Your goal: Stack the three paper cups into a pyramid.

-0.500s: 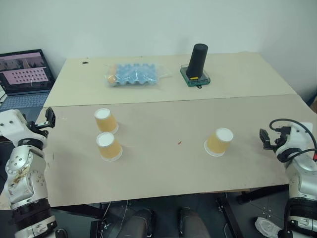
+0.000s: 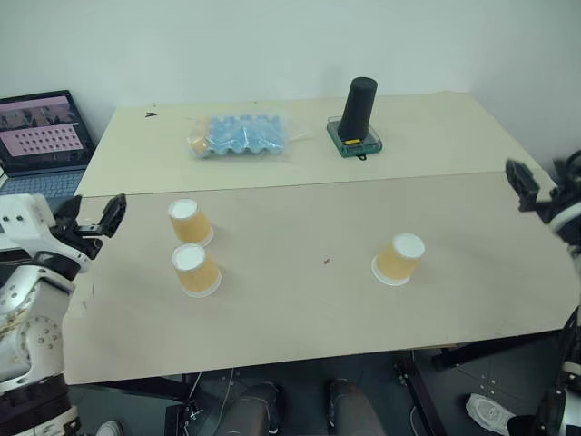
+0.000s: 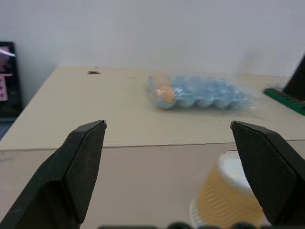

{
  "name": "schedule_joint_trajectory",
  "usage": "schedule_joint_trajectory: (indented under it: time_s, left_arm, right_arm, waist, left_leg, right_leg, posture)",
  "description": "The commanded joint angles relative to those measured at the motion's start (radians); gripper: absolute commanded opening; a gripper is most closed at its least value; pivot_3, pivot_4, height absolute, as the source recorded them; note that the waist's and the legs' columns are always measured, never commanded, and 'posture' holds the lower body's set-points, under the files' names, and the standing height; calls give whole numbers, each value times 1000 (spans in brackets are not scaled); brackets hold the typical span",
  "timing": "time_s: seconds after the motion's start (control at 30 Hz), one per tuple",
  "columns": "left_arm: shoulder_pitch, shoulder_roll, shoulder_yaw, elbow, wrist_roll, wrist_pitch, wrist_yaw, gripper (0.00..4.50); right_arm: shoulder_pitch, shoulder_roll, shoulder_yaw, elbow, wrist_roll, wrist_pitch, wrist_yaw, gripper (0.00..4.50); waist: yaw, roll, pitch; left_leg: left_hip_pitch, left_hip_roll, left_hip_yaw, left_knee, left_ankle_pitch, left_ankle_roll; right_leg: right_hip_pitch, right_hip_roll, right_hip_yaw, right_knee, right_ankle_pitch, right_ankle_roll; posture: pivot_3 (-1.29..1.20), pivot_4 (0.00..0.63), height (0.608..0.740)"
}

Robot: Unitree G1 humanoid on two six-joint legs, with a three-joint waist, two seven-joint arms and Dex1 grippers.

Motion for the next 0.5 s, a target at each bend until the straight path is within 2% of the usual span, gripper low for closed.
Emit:
schedule_joint_trajectory:
  time_s: [0.03, 0.1, 0.17, 0.33, 0.5]
  left_arm:
    - [53, 115, 50, -116, -173, 139, -146, 4449]
    - [81, 193, 81, -126, -278, 227, -237, 4449]
    - [112, 260, 88, -126, -300, 267, -302, 4449]
    - [149, 306, 91, -135, -305, 297, -352, 4449]
    - [227, 287, 47, -160, -172, 225, -340, 4449]
  right_arm:
    - [7, -96, 37, -211, 220, 124, 255, 4500]
    - [15, -133, 102, -380, 391, 193, 407, 4500]
    - [13, -157, 190, -474, 430, 212, 490, 4500]
    - [-22, -146, 341, -487, 345, 189, 511, 4500]
    - [-76, -74, 483, -446, 221, 154, 493, 4500]
  waist:
    - [-3, 1, 1]
    - [-4, 2, 1]
    - [-6, 2, 1]
    - [-4, 1, 1]
    - [2, 1, 1]
  left_leg:
    - [-1, 0, 0, 0, 0, 0]
    - [-1, 0, 0, -2, 0, 0]
    - [0, 1, 0, -5, 0, 0]
    - [4, 1, 1, -6, -1, -1]
    - [3, 1, 2, -7, -1, -1]
  right_leg:
    - [-2, 0, 0, 0, 0, 0]
    - [-2, 0, 0, -1, 0, 0]
    - [-2, 0, 0, -1, 0, 0]
    - [-1, -3, 1, -4, -2, 1]
    - [-3, -4, 1, -3, -1, -1]
  posture:
    - [0, 150, 740]
    - [0, 150, 740]
    - [0, 150, 740]
    - [0, 150, 740]
    - [0, 150, 740]
